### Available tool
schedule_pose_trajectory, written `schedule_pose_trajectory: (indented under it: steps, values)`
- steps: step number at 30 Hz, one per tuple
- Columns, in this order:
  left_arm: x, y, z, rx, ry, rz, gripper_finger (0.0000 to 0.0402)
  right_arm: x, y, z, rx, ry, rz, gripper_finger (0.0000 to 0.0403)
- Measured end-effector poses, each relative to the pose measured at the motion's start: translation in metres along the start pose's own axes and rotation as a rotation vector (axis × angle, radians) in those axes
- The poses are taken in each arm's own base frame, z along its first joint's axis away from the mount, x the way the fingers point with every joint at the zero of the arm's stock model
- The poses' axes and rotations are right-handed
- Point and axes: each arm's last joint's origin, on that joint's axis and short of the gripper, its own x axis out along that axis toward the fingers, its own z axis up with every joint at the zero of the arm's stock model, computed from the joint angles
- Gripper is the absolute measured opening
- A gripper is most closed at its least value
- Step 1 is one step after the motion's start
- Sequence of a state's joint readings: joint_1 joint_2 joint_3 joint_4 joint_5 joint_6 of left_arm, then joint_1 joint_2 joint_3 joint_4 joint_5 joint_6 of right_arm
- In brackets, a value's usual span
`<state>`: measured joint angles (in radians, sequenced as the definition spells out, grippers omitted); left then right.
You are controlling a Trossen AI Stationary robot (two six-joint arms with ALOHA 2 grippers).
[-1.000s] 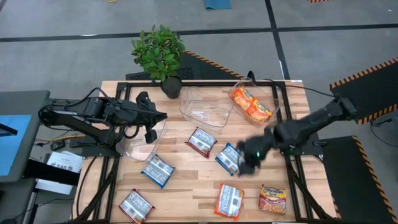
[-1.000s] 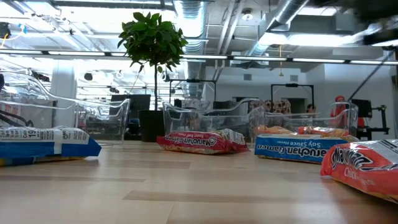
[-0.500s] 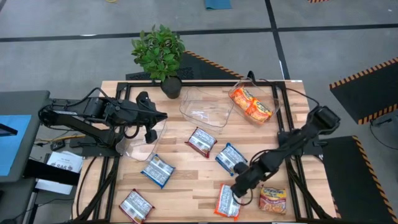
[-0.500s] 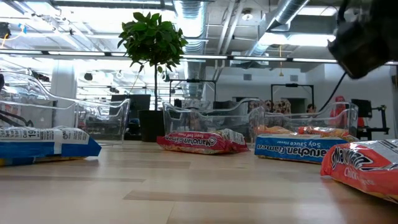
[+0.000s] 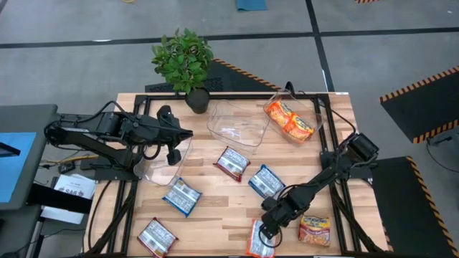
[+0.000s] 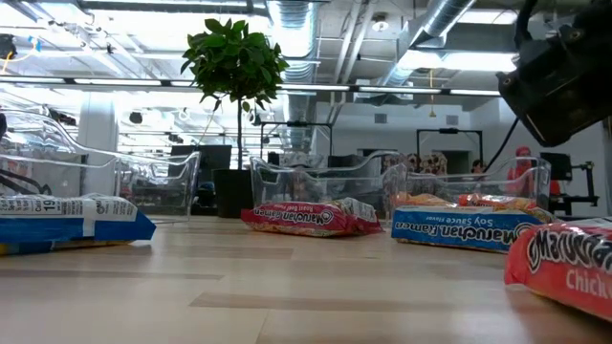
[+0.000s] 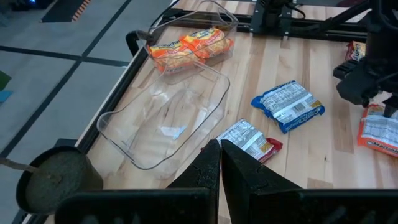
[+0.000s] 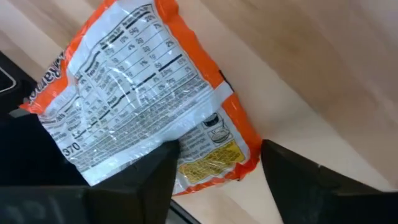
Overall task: Sort Maruchan noodles
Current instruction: Put the orange noodle pack into the right transparent bin
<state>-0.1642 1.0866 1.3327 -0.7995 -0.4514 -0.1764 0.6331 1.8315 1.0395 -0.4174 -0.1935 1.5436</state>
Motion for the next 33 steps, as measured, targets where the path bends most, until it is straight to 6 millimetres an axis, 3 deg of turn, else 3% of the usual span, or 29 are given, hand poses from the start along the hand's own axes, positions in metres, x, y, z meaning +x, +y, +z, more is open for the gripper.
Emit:
schedule_pose_trajectory:
  steps: [3,7,8,12,23,28,33]
  values:
    - [0.000,0.000,-0.001,0.003,0.006,0.001,0.0000,0.005,0.000,0.001,0.001,0.003,-0.008,0.0192]
    - [0.000,0.000,-0.001,0.004,0.007,0.002,0.0000,-0.001,-0.003,0.002,-0.050,-0.002,-0.021,0.0044]
    - [0.000,0.000,-0.001,0.006,0.012,0.003,0.0000,-0.005,-0.003,0.003,-0.083,-0.004,-0.014,0.0026]
    - [0.000,0.000,-0.002,0.010,0.019,0.006,0.0000,-0.031,-0.010,0.014,-0.179,-0.014,-0.029,0.0021]
    - [0.000,0.001,-0.002,0.008,0.017,0.011,0.0000,-0.149,-0.026,0.048,-0.401,-0.156,0.289,0.0019]
    - [0.000,0.001,-0.002,0.008,0.017,0.011,0.0000,-0.200,-0.043,0.066,-0.364,-0.328,0.429,0.0019]
    - [0.000,0.001,-0.002,0.006,0.014,0.011,0.0000,-0.247,-0.067,0.087,-0.243,-0.653,0.493,0.0019]
